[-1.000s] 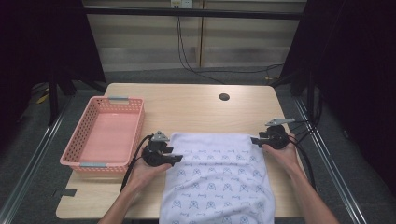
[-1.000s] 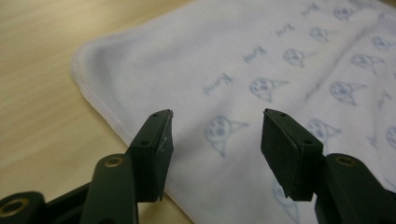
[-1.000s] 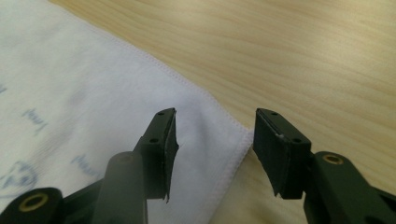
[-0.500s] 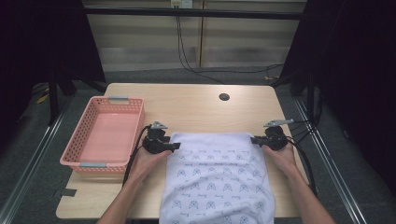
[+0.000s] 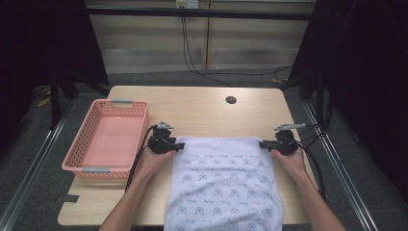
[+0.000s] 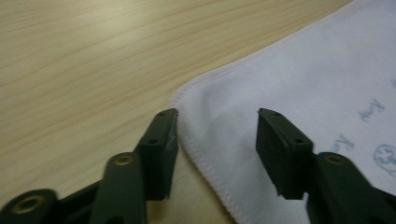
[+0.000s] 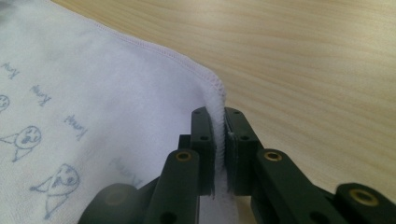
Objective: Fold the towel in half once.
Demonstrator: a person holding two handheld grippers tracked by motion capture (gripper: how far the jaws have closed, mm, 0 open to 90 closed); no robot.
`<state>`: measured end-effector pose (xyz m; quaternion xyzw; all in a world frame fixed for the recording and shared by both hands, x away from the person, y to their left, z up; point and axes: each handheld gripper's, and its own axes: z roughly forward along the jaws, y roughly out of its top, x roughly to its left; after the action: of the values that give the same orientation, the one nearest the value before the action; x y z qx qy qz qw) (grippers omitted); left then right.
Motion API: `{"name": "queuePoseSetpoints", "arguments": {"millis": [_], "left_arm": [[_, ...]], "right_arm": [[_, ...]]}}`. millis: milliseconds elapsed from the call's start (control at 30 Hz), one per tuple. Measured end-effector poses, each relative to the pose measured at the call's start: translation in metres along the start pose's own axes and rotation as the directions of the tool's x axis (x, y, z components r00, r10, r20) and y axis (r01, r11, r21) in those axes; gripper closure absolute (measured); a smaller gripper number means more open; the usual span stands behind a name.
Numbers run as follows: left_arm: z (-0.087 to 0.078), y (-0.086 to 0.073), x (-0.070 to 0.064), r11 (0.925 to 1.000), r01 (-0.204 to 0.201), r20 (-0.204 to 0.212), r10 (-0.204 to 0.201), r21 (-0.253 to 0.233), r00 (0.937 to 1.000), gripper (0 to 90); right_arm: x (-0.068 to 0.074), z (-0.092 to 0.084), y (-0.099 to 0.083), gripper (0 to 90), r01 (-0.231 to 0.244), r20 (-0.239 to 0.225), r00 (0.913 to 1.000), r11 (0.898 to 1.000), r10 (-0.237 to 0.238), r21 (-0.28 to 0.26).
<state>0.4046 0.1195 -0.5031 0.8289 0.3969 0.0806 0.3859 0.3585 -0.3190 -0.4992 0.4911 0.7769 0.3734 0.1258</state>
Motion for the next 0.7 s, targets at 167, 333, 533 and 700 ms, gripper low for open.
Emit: {"name": "queuePoseSetpoints", "arguments": {"millis": [167,333,533,700], "left_arm": [[0.004,0.002,-0.006,0.9998,-0.014,0.046,0.014,0.010,0.9988,79.4],[-0.013,0.008,-0.010,0.9978,0.021,0.147,-0.012,-0.062,0.9891,85.7],[-0.043,0.025,-0.022,0.9896,0.002,0.184,0.025,-0.144,0.9825,86.1],[-0.073,0.051,-0.021,0.9782,-0.019,0.163,0.054,-0.207,0.9851,86.2]], "right_arm": [[-0.001,-0.006,0.003,84.5,0.002,-0.018,0.9998,0.999,-0.002,-0.032],[0.003,-0.021,0.009,85.3,-0.007,-0.051,0.9987,0.996,0.002,-0.091],[0.008,-0.040,0.019,85.6,0.015,-0.059,0.9980,0.991,-0.023,-0.135],[0.005,-0.062,0.035,85.4,0.013,-0.055,0.9982,0.979,-0.024,-0.202]]}}
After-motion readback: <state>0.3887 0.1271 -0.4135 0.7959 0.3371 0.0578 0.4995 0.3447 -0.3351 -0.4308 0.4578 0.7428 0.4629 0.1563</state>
